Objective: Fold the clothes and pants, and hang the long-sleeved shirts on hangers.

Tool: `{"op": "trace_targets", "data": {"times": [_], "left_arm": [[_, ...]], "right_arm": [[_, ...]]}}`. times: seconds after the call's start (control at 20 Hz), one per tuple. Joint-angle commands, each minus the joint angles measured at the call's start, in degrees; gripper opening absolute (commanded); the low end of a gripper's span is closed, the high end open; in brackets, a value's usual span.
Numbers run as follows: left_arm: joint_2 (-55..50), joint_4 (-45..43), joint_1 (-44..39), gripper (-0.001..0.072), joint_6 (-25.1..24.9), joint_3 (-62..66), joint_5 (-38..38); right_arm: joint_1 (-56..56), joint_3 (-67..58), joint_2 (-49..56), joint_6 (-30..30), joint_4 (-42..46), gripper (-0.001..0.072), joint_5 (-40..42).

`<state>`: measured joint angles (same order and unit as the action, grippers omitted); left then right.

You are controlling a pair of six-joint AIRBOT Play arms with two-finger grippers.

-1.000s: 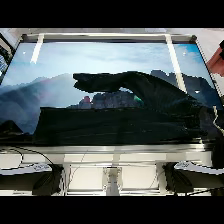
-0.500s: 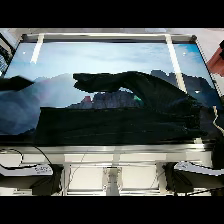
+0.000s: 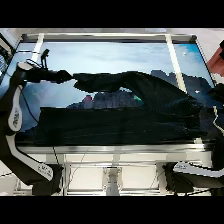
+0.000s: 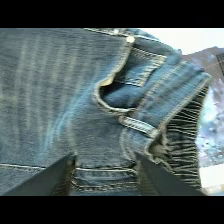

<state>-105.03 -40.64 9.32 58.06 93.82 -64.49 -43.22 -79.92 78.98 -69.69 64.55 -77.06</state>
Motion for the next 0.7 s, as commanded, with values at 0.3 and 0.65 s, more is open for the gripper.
{"op": "trace_targets", "data": {"times": [0.3, 0.65], "left_arm": [[-7.5, -1.4, -1.6, 0.0434, 7.2, 5.1, -0.5], [-8.9, -11.8, -1.4, 0.0486, 15.1, 5.3, -0.1]], "right_arm": [[1.2, 0.0, 0.9, -0.3, -0.3, 0.0451, 1.6], [1.2, 0.1, 1.3, -1.2, -0.3, 0.0450, 1.6]]}}
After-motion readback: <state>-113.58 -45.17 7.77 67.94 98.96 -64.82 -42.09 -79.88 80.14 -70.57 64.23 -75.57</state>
